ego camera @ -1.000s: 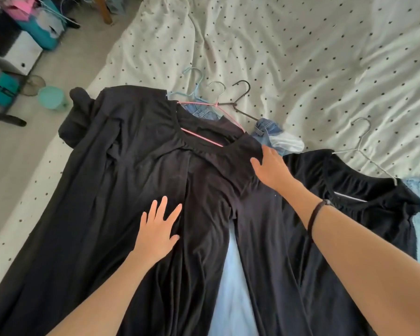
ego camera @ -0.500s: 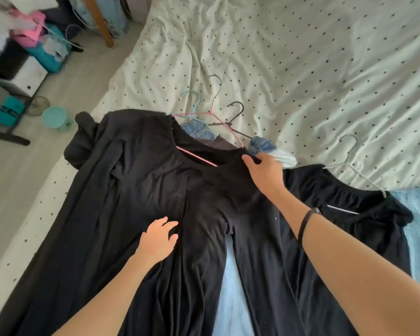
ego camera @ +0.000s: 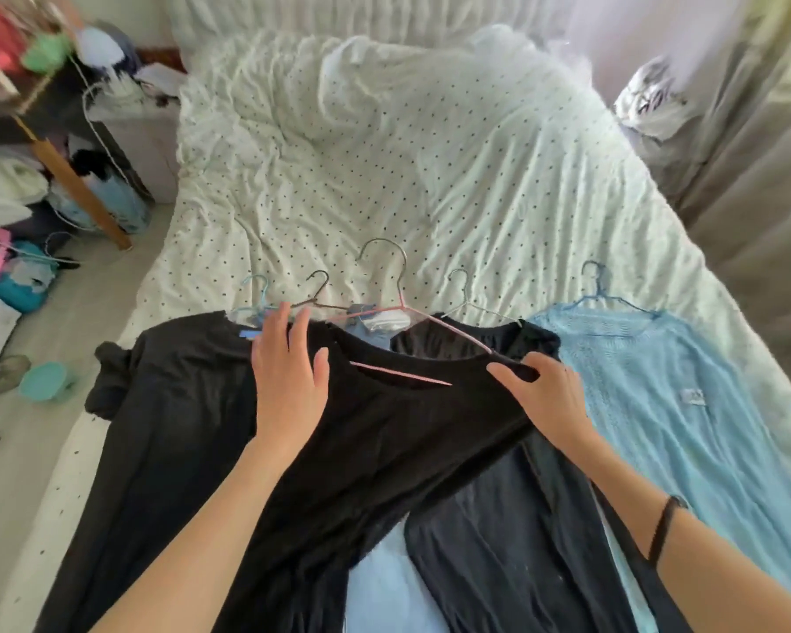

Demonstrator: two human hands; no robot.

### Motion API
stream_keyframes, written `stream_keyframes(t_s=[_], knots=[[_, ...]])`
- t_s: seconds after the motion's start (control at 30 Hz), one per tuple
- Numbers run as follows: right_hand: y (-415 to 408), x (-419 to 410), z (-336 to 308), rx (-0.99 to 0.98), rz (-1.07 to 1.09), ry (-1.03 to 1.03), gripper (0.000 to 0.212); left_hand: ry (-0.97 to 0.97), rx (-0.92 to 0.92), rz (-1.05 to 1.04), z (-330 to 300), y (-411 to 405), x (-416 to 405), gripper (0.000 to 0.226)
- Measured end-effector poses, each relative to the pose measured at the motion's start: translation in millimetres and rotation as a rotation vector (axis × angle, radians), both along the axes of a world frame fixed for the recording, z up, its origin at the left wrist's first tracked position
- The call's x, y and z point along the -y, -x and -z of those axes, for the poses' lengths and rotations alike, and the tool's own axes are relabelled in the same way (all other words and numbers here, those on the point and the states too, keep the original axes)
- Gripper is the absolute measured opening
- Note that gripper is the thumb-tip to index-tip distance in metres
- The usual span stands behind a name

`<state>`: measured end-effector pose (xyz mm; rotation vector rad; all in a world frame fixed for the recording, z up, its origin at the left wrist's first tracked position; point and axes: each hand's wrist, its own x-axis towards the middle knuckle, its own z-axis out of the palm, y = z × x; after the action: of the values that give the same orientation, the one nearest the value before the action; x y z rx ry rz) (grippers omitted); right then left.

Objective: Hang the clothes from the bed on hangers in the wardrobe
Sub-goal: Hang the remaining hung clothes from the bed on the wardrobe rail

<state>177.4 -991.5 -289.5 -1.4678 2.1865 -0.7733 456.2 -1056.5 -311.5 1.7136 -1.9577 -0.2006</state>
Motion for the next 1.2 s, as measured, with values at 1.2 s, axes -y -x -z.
stream_keyframes(t_s=[1.2], knots=[[185.7, -832.3, -215.3, -0.604, 1.685, 0.052, 0.021, -0.179, -0.525, 1.937, -196.1, 601.7, -627.1, 0.016]])
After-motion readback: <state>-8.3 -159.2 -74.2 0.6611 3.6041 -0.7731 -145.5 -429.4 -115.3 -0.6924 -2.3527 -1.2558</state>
